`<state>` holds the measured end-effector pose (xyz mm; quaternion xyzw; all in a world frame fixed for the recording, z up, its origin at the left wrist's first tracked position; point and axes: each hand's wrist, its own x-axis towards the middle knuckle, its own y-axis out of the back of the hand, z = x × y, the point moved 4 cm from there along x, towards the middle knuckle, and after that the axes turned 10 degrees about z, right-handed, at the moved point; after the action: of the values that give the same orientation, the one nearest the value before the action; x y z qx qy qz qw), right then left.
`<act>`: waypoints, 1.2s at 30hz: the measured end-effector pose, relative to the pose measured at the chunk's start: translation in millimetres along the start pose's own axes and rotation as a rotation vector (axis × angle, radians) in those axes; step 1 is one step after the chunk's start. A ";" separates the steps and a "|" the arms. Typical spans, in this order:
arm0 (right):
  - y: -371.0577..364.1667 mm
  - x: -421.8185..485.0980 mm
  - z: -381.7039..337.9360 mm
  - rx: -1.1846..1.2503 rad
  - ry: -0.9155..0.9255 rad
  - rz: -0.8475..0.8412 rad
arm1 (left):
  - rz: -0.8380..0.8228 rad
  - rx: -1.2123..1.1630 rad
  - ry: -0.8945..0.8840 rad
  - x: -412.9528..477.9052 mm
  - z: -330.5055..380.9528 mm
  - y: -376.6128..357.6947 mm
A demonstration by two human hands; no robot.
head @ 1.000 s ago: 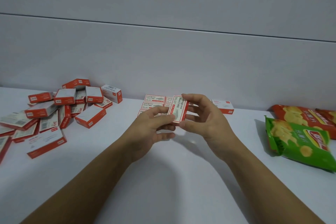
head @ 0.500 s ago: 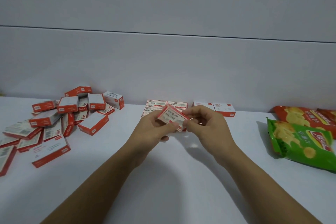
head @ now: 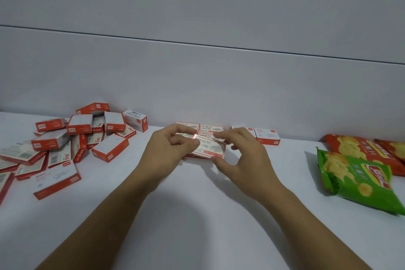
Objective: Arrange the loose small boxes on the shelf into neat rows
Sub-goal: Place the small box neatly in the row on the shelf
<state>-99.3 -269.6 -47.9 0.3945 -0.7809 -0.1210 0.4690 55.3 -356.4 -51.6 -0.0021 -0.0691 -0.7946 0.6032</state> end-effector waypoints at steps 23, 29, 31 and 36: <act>-76.8 86.0 7.7 -0.346 -0.125 -0.225 | 0.105 0.914 -0.372 34.8 -7.7 58.2; -95.2 87.9 11.0 -0.366 -0.089 -0.252 | 0.077 0.942 -0.315 39.4 -8.3 56.4; -97.4 87.8 13.7 -0.348 -0.105 -0.263 | 0.062 0.949 -0.316 41.3 -7.9 54.6; -100.4 87.5 16.3 -0.341 -0.128 -0.263 | 0.055 0.951 -0.313 46.0 -8.1 55.9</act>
<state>-84.1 -402.6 -56.9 0.3994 -0.7190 -0.3362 0.4588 97.0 -416.0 -49.6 0.1518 -0.5132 -0.6492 0.5404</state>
